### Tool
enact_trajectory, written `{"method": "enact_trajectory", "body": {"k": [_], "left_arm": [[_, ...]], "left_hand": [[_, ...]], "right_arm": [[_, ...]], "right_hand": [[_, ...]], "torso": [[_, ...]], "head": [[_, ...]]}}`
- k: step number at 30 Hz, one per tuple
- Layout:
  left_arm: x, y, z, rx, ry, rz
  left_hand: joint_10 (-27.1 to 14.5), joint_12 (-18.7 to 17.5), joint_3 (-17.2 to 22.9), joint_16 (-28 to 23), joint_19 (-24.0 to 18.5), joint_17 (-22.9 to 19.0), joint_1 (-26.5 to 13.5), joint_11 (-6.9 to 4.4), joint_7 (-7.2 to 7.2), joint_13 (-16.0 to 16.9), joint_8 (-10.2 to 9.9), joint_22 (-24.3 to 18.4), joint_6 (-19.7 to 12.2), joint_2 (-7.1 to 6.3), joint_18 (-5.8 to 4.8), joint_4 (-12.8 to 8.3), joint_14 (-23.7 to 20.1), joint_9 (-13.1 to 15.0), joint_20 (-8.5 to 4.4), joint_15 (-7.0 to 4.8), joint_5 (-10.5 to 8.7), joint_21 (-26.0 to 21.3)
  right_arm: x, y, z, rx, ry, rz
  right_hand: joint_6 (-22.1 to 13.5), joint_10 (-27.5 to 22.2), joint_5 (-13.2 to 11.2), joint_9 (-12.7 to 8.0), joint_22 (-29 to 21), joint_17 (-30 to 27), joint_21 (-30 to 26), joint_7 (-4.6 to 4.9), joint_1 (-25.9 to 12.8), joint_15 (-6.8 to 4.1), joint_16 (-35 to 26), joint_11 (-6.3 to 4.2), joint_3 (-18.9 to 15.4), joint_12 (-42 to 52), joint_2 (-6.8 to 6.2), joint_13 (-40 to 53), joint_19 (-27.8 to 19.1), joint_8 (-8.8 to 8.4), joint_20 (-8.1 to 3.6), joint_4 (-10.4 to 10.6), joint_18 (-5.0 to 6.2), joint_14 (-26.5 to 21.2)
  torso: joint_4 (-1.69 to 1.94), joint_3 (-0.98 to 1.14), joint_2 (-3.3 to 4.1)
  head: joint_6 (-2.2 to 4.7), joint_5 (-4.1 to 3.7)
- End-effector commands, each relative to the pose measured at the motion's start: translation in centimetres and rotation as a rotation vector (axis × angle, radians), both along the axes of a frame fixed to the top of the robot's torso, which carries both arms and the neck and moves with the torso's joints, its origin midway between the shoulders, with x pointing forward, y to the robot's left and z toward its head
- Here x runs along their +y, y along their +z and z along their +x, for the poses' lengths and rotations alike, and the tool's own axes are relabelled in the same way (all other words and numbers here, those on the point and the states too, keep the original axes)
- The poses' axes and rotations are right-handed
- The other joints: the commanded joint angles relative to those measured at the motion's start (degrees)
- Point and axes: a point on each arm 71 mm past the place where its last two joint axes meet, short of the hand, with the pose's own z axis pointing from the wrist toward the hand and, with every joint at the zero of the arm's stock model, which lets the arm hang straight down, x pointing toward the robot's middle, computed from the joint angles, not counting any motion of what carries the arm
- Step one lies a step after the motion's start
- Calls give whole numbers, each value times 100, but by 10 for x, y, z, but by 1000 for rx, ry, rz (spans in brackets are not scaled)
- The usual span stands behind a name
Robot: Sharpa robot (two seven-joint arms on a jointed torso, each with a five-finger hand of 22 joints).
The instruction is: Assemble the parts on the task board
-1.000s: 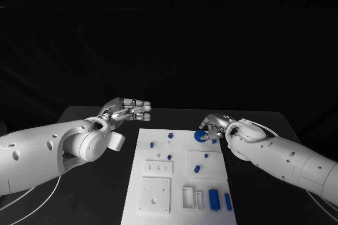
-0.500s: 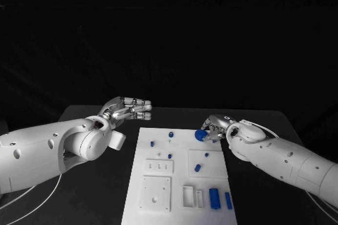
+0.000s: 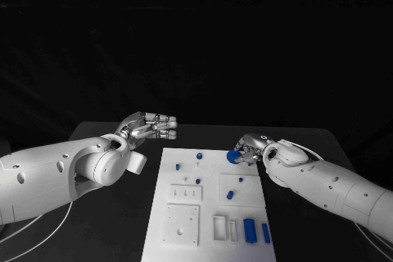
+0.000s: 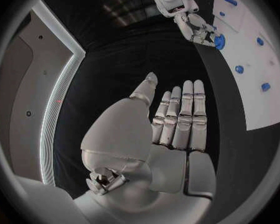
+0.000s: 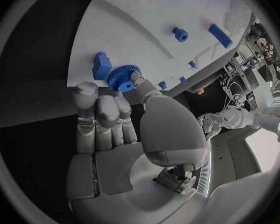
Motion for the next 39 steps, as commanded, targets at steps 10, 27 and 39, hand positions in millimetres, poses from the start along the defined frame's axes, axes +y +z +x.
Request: {"method": "enact_trajectory", "body": {"k": [10, 27, 39], "left_arm": [[-4, 2, 0, -6, -22, -3], [-4, 1, 0, -4, -22, -1], [-4, 1, 0, -3, -24, -1]], "left_hand": [[-42, 13, -28, 27, -39, 9, -25, -4, -16, 7, 25, -6, -11, -23, -28, -5, -20, 6, 1, 23, 15, 19], [-50, 14, -26, 26, -43, 8, -20, -2, -14, 7, 25, -7, -18, -23, -28, -8, -27, 6, 3, 26, 15, 17], [-50, 14, -26, 26, -43, 8, -20, -2, -14, 7, 25, -7, -18, -23, -28, -8, -27, 6, 3, 26, 15, 17]], "right_arm": [[2, -6, 0, 55, 10, -25], [9, -7, -1, 60, 26, -65], [14, -5, -2, 35, 36, -66]], "right_hand": [[27, 89, 149, -5, 487, 77, 239, 13, -91, 15, 125, 1, -210, 91, -31, 76, 275, -21, 44, 270, 45, 50], [68, 75, 1306, -8, 494, 89, 289, 6, -111, 0, 147, -20, -124, 73, -70, 81, 262, -20, 30, 296, 14, 47], [699, 129, 1840, -13, 496, 73, 396, -118, -597, -68, 135, -118, 1720, 85, -5, 124, 215, -26, -48, -299, -69, 49]], "torso": [[-4, 1, 1], [-7, 3, -3], [-6, 4, -1]], "head": [[-28, 9], [-27, 43], [-23, 63]]}}
